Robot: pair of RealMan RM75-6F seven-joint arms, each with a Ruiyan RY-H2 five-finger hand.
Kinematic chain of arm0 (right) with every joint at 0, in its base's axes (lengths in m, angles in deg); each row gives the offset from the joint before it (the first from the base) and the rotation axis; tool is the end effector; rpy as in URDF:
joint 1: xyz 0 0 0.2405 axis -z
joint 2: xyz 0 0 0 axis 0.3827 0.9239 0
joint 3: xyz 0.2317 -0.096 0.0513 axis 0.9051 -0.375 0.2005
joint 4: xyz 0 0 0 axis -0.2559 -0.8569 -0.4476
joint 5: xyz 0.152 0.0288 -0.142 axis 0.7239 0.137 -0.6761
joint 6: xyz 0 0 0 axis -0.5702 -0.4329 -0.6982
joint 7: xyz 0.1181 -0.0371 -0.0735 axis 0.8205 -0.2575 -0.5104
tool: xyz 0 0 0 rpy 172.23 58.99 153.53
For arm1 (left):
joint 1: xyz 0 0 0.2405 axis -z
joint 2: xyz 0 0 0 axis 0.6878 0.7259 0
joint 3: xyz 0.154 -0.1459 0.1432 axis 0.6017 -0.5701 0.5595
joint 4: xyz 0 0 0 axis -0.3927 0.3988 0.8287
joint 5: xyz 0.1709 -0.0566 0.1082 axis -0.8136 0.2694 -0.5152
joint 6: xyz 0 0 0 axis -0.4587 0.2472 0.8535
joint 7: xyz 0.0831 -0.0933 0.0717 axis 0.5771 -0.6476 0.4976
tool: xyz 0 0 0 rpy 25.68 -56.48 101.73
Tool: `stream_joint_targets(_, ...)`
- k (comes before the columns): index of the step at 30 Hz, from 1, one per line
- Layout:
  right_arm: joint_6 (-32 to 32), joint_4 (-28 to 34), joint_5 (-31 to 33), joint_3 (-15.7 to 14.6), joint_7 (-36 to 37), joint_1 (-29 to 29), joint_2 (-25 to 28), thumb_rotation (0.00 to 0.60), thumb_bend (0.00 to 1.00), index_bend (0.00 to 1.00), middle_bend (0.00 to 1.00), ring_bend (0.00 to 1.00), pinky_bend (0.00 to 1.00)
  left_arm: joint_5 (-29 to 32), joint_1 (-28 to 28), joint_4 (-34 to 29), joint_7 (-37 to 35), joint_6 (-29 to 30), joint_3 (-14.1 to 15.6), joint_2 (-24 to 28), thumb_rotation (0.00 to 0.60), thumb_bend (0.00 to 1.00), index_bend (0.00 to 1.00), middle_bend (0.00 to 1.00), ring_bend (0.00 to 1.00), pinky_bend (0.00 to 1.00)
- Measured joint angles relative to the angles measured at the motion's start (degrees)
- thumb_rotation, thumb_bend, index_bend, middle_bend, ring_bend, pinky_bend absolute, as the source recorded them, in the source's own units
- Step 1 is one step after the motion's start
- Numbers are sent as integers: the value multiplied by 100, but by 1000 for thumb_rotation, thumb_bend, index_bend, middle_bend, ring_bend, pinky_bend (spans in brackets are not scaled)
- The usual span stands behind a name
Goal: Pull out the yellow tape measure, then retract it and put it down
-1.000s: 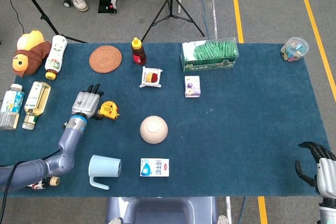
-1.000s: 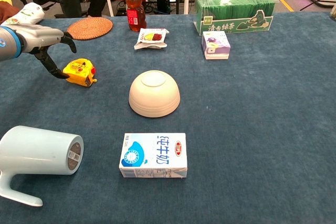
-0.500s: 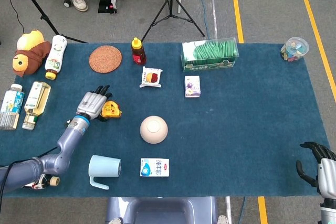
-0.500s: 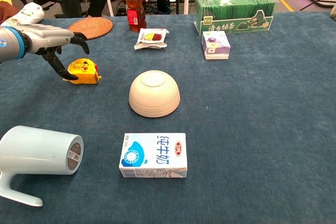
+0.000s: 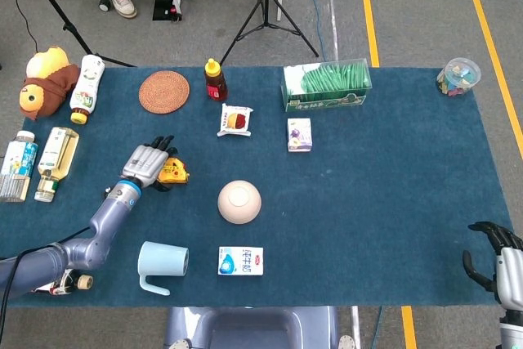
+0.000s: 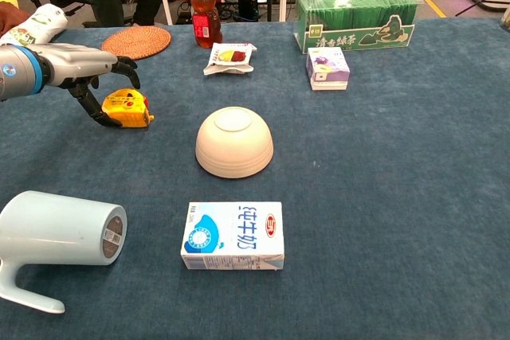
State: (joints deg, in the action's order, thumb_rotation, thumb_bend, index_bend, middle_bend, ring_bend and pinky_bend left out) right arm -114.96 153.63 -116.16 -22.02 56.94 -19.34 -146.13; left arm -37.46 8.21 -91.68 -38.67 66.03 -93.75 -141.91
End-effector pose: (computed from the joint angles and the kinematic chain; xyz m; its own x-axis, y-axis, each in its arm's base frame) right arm -0.3330 -0.1429 0.1600 0.2361 0.0868 0.9679 -0.9601 0.1743 0.2185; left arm -0.2021 0.4033 -0.0020 0.6384 0.3866 0.6656 0.7690 -0.2854 -0.5719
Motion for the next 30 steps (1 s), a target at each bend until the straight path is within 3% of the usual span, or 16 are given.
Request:
stream_joint_targets(14, -29, 60, 26, 16, -49, 25, 11, 586, 433, 310, 288, 235, 245, -87, 43, 300, -100, -67, -4, -180, 488, 227, 276, 118, 39, 254)
stream_joint_targets(17, -29, 71, 33, 21, -62, 26, 12, 588, 433, 310, 288, 235, 245, -113, 46, 337, -129, -92, -5, -191, 495, 248, 328, 173, 96, 273)
stream_joint_targets(21, -33, 86, 40, 26, -76, 30, 17, 585, 433, 311, 288, 235, 246, -176, 37, 385, -215, -94, -23, -222, 511, 300, 469, 306, 233, 356)
stream_joint_targets(30, 12, 119, -36, 37, -64, -34, 17, 585, 432, 310, 288, 235, 252, -672, -60, 117, -522, 118, -95, -7, 514, 326, 550, 389, 332, 429)
